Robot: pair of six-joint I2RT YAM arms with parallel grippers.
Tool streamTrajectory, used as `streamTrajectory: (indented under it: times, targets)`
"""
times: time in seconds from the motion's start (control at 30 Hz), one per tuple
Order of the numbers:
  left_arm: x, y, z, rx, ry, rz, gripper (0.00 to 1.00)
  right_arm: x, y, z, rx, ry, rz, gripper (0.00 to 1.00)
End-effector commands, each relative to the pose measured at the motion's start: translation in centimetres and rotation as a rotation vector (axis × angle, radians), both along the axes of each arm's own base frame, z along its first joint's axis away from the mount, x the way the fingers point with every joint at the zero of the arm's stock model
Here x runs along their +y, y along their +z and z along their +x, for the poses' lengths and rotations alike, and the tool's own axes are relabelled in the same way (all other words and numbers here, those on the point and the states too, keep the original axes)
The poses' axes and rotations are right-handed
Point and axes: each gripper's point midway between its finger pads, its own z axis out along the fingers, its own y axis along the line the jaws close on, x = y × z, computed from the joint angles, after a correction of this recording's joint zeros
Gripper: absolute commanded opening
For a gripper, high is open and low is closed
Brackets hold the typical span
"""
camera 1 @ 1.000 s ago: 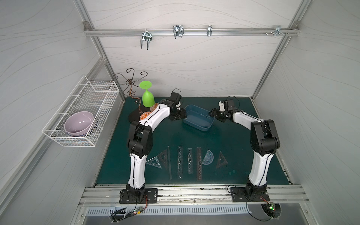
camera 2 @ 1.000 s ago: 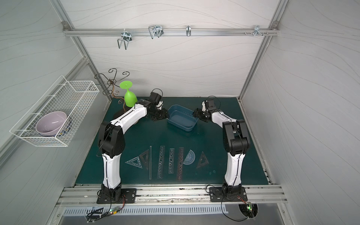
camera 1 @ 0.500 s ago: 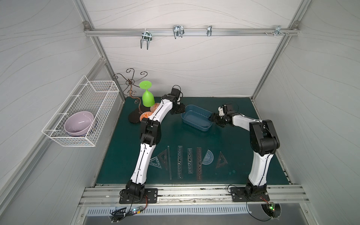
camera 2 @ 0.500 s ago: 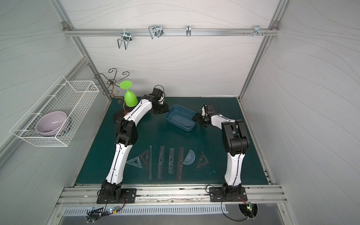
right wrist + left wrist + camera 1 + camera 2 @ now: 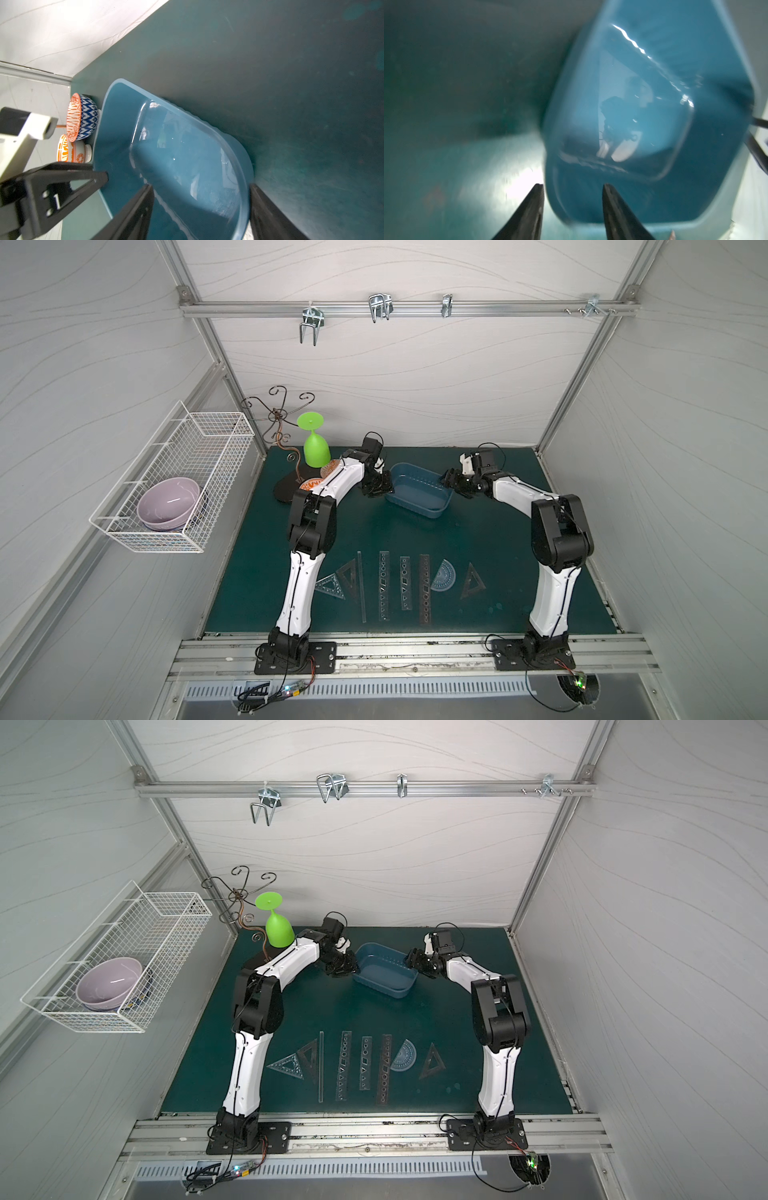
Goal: Put the scattered rulers into the storage box
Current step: Move the storage box to the center of the board.
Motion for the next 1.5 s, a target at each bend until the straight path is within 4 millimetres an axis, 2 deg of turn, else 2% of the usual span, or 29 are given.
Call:
streamTrajectory:
  times: [0.0, 0.2, 0.27, 0.37, 0.43, 0.53, 0.6, 0.73, 0.83, 0.97, 1.13, 1.2, 1.37, 1.47]
  targets:
    - [-1.1, 3.9, 0.1, -0.094, -0.01, -0.061, 0.49, 1.2, -1.0, -0.1, 0.027, 0.037, 0.003, 0.74]
    - [-1.3, 3.7, -2.2, -0.079, -0.026, -0.049, 0.47, 2.3, -1.4, 1.0, 0.033, 0.062, 0.016, 0.74]
    - [-1.1, 2.9, -3.3, -0.06, -0.027, -0.04, 0.47, 2.6, -1.6, 1.3, 0.031, 0.073, 0.015, 0.73]
    - [-0.1, 2.9, -3.8, -0.075, -0.011, -0.005, 0.46, 2.5, -2.1, 1.6, 0.037, 0.076, -0.003, 0.73]
    - [1.4, 4.0, -2.6, -0.129, 0.025, 0.036, 0.49, 2.3, -2.3, 1.7, 0.033, 0.071, -0.019, 0.73]
    - [3.9, 5.9, 0.6, -0.209, 0.09, 0.088, 0.59, 2.3, -2.7, 1.8, 0.033, 0.077, -0.021, 0.73]
    - [4.7, 6.9, 3.0, -0.245, 0.1, 0.118, 0.61, 2.6, -2.8, 1.9, 0.031, 0.086, -0.015, 0.73]
    - [4.3, 5.5, 6.3, -0.242, 0.065, 0.149, 0.63, 2.8, -2.8, 2.2, 0.021, 0.1, -0.016, 0.72]
    - [3.6, 3.9, 7.5, -0.223, 0.044, 0.137, 0.64, 2.8, -2.8, 2.4, 0.017, 0.107, -0.018, 0.72]
    - [3.1, 1.7, 8.1, -0.199, 0.023, 0.126, 0.66, 3.0, -2.7, 2.6, 0.012, 0.115, -0.015, 0.72]
    - [2.2, 0.1, 7.8, -0.161, 0.006, 0.081, 0.68, 3.3, -2.9, 2.6, 0.015, 0.123, -0.004, 0.72]
    - [1.9, -0.3, 7.4, -0.141, 0.003, 0.057, 0.63, 3.3, -3.1, 2.6, 0.019, 0.126, 0.001, 0.72]
    - [2.0, -0.9, 5.4, -0.079, 0.017, 0.047, 0.4, 3.8, -3.0, 2.7, 0.021, 0.137, 0.021, 0.72]
    - [2.4, -0.9, 4.0, -0.056, 0.029, 0.05, 0.32, 4.2, -2.9, 2.8, 0.023, 0.145, 0.032, 0.71]
